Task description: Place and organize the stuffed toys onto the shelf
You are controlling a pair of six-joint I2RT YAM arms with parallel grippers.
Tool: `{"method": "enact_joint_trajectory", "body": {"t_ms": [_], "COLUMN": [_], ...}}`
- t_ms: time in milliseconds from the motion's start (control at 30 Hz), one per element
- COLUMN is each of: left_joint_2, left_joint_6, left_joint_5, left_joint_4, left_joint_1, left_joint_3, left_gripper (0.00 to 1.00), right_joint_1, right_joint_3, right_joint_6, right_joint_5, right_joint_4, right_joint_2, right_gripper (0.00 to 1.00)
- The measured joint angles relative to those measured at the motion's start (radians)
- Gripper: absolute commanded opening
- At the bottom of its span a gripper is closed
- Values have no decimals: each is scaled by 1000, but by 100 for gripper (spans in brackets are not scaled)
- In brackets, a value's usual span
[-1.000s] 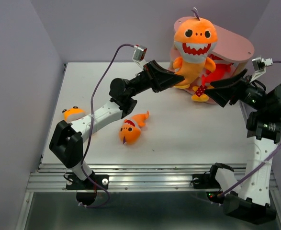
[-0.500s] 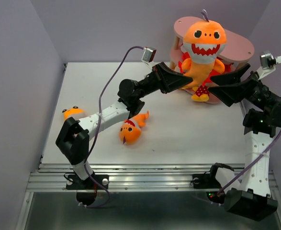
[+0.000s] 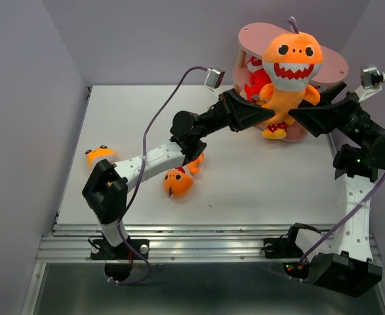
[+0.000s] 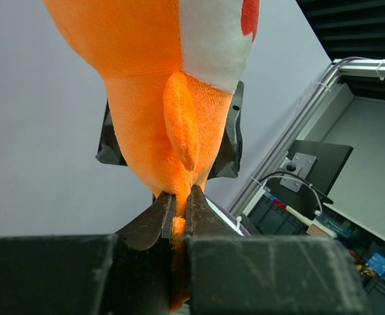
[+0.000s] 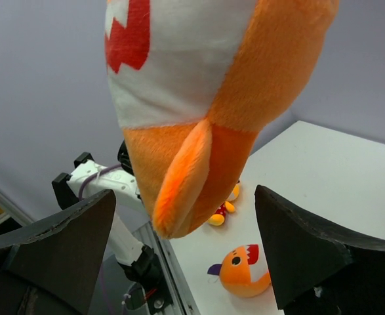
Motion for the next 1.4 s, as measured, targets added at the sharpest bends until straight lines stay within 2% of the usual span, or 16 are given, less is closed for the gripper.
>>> {"method": "enact_joint_trajectory", "body": {"t_ms": [100, 200, 433, 467, 567, 633, 700, 767, 833, 933, 967, 1000, 1067, 1100, 1267, 1400], "left_joint_2": [2, 15, 60, 63, 68, 70, 76, 81, 81, 81, 81, 78, 55, 41, -144, -373], "left_joint_6": [0, -4, -13, -14, -15, -16, -18, -23, -27, -39, -40, -51, -45, -48, -6, 59], "left_joint_5": [-8, -18, -31, -32, -39, -40, -41, -43, -44, -45, -47, -48, -51, -54, -63, -61], "left_joint_4": [4, 19, 21, 22, 22, 23, 23, 22, 23, 24, 26, 29, 31, 32, -25, -121], "left_joint_1": [-11, -19, -31, -32, -34, -34, -35, -37, -37, -36, -36, -35, -26, -21, 82, 245], "left_joint_3": [0, 3, 24, 28, 37, 43, 51, 55, 55, 55, 54, 46, 7, -18, -217, -340], "left_gripper": [0, 0, 0, 0, 0, 0, 0, 0, 10, 39, 46, 61, 82, 99, 99, 99], "right_joint_1": [0, 0, 0, 0, 0, 0, 0, 0, 0, 0, 0, 0, 0, 0, -2, -2], "right_joint_3": [0, 0, 0, 0, 0, -1, -2, -2, -4, -5, -4, -3, 2, 11, 86, 209], "right_joint_6": [0, 0, 22, 30, 62, 84, 100, 122, 136, 138, 132, 127, 115, 107, -12, -219], "right_joint_5": [26, 42, 72, 73, 81, 85, 87, 86, 87, 86, 87, 85, 77, 69, 60, 87], "right_joint_4": [-3, -2, 22, 33, 70, 91, 108, 140, 151, 153, 150, 147, 140, 132, -7, -243], "right_joint_2": [13, 18, 26, 30, 45, 51, 56, 63, 66, 66, 65, 65, 68, 72, 97, 127], "right_gripper": [85, 75, 61, 56, 31, 22, 4, 1, 1, 1, 1, 1, 1, 1, 1, 1]}}
